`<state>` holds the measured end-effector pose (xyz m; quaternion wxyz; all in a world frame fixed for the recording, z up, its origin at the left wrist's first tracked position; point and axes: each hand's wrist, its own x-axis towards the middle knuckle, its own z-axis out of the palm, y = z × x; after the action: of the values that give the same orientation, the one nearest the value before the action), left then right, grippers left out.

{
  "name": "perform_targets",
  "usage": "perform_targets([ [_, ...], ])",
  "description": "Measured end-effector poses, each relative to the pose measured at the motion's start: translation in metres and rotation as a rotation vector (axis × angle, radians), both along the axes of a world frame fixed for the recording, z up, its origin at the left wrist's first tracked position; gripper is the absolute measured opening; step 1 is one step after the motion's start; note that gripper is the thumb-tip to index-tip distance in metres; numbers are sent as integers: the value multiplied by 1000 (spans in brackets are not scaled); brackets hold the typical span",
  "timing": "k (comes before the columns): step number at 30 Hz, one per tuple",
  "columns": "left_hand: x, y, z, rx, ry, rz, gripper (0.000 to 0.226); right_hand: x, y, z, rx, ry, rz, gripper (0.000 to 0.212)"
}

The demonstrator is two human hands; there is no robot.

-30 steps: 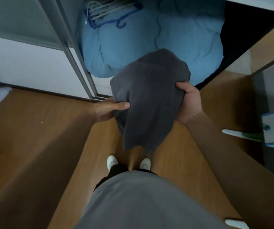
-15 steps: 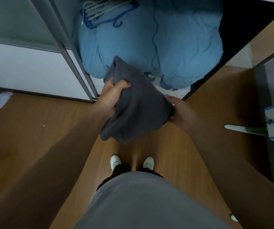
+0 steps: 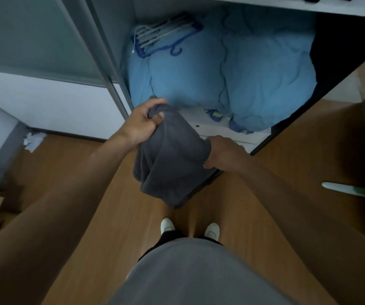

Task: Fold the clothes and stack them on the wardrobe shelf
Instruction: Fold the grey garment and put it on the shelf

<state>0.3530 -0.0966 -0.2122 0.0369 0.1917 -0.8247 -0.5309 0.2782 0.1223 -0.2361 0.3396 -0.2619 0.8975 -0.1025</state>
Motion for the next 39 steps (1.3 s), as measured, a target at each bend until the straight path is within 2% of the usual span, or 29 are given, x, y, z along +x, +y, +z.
perform_targets([
  [3, 3, -18, 3, -123, -70, -99, 25, -21, -9, 23, -9, 60, 0, 26],
  [6, 4, -38, 14, 10, -122, -75, 28, -37, -12, 54, -158, 68, -174, 33],
  [7, 2, -45, 21, 64, -139, -104, 40, -41, -14, 65, -216, 52, -230, 33],
  [9, -5, -57, 35, 38, -213, -222, 79, -48, -18, 84, -313, 20, -291, 36],
  [11, -17, -61, 47, -116, -302, -328, 112, -53, -24, 100, -358, 9, -296, 36],
  [12, -24, -62, 50, -210, -321, -362, 116, -55, -28, 107, -370, 8, -289, 34],
  [13, -30, -62, 52, -309, -318, -375, 111, -57, -31, 114, -378, 16, -273, 32],
  [16, -45, -67, 62, -619, -225, -311, 63, -61, -41, 133, -390, 101, -219, 25],
  [17, -48, -70, 69, -666, -190, -297, 54, -63, -43, 138, -391, 146, -204, 22],
  [19, -54, -80, 85, -623, -131, -315, 47, -67, -48, 147, -389, 266, -187, 19],
  [22, -58, -88, 112, -464, -45, -278, 38, -75, -53, 152, -461, 472, -277, 30],
  [25, -65, -87, 133, -425, 80, -185, 42, -73, -61, 143, -617, 616, -511, 45],
  [27, -69, -85, 142, -406, 132, -103, 36, -63, -67, 130, -745, 612, -741, 54],
  [28, -71, -86, 146, -398, 154, -59, 32, -57, -69, 122, -742, 607, -813, 55],
  [29, -73, -88, 148, -394, 176, -17, 28, -50, -71, 113, -732, 557, -847, 52],
  [30, -74, -90, 150, -388, 195, 19, 25, -45, -73, 105, -750, 425, -869, 48],
  [31, -75, -92, 151, -379, 210, 51, 22, -41, -77, 100, -784, 181, -915, 49],
  [32, -75, -93, 152, -368, 226, 73, 22, -39, -80, 97, -819, -175, -964, 56],
  [34, -75, -93, 155, -322, 276, 73, 25, -43, -84, 92, -947, -899, -984, 91],
  [36, -74, -93, 158, -255, 349, 15, 29, -56, -89, 92, -1159, -1360, -976, 111],
  [37, -73, -94, 159, -237, 389, -20, 33, -64, -92, 95, -1252, -1486, -988, 111],
  [39, -74, -98, 161, -243, 465, -93, 46, -84, -98, 109, -1387, -1552, -931, 93],
])
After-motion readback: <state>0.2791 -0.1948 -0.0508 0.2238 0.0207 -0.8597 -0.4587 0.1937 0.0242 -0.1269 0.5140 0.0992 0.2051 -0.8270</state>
